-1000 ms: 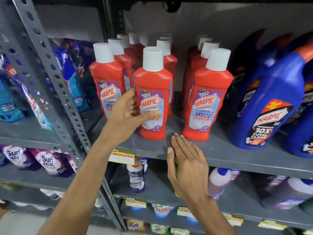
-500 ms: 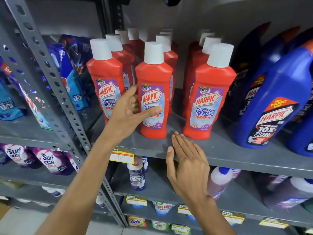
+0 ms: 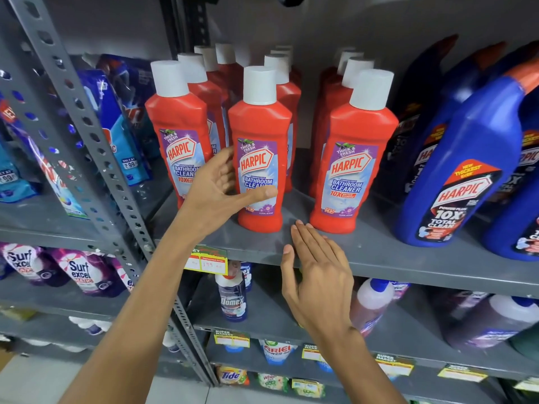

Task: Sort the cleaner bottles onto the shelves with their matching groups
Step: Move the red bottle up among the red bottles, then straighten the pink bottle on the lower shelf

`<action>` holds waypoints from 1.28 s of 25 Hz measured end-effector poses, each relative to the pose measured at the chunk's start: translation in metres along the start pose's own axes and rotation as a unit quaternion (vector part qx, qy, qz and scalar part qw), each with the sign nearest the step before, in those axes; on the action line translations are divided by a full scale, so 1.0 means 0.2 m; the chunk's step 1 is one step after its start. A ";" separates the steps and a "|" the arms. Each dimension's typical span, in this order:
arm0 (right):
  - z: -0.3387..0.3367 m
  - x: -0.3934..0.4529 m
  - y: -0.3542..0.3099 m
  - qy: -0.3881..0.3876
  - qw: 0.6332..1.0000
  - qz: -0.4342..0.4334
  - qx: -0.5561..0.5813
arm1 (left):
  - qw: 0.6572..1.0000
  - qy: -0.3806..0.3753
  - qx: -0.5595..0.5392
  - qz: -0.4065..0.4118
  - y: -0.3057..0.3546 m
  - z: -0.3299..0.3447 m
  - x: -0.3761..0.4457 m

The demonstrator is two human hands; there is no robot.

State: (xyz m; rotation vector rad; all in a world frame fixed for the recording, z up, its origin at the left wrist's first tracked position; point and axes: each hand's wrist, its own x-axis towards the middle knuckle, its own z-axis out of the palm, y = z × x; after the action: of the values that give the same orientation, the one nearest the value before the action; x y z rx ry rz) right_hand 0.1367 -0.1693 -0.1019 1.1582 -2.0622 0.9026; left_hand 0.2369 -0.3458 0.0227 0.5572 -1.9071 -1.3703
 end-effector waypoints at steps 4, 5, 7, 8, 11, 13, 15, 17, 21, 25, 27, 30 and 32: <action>-0.02 0.00 0.00 -0.027 1.000 0.010 0.012 | 0.997 0.042 0.056 0.017 0.01 0.05 -0.22; -0.03 0.00 0.01 -0.042 0.999 0.011 0.020 | 0.992 0.083 0.087 0.033 0.01 0.08 -0.32; -0.06 0.00 0.03 -0.085 0.995 -0.002 0.048 | 0.975 0.169 0.119 0.081 0.01 0.16 -0.52; -0.09 -0.01 0.05 -0.108 0.992 -0.014 0.070 | 0.967 0.204 0.118 0.100 0.01 0.21 -0.61; -0.22 -0.03 0.12 -0.151 0.974 -0.002 0.168 | 0.962 0.240 0.080 0.106 -0.08 0.37 -0.82; -0.34 -0.06 0.20 -0.128 0.970 0.031 0.203 | 0.969 0.237 0.049 0.050 -0.19 0.49 -0.92; -0.48 -0.10 0.32 -0.094 0.974 0.044 0.203 | 0.979 0.202 0.030 -0.015 -0.30 0.64 -1.00; -0.62 -0.15 0.49 -0.070 0.975 0.058 0.201 | 0.989 0.134 0.039 -0.050 -0.41 0.83 -1.07; -0.88 -0.23 0.84 -0.032 0.977 0.087 0.192 | 0.987 0.067 0.040 -0.142 -0.55 1.25 -1.12; -1.08 -0.23 1.20 0.013 0.979 0.127 0.159 | 0.983 0.044 0.029 -0.174 -0.72 1.56 -1.05; -1.13 -0.21 1.38 0.018 0.982 0.135 0.133 | 0.979 0.056 0.004 -0.198 -0.80 1.65 -0.97; -1.12 -0.14 1.57 -0.003 0.988 0.123 0.095 | 0.974 0.088 0.000 -0.208 -0.87 1.70 -0.87; -1.07 -0.12 1.64 -0.029 0.989 0.122 0.078 | 0.973 0.108 0.005 -0.204 -0.86 1.71 -0.82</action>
State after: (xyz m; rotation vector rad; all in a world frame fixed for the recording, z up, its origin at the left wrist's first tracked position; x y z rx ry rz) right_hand -0.1053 0.1381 -0.0808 1.0346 -2.2480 1.1782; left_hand 0.0751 -0.0758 -0.2499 1.1056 -1.6809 -1.4777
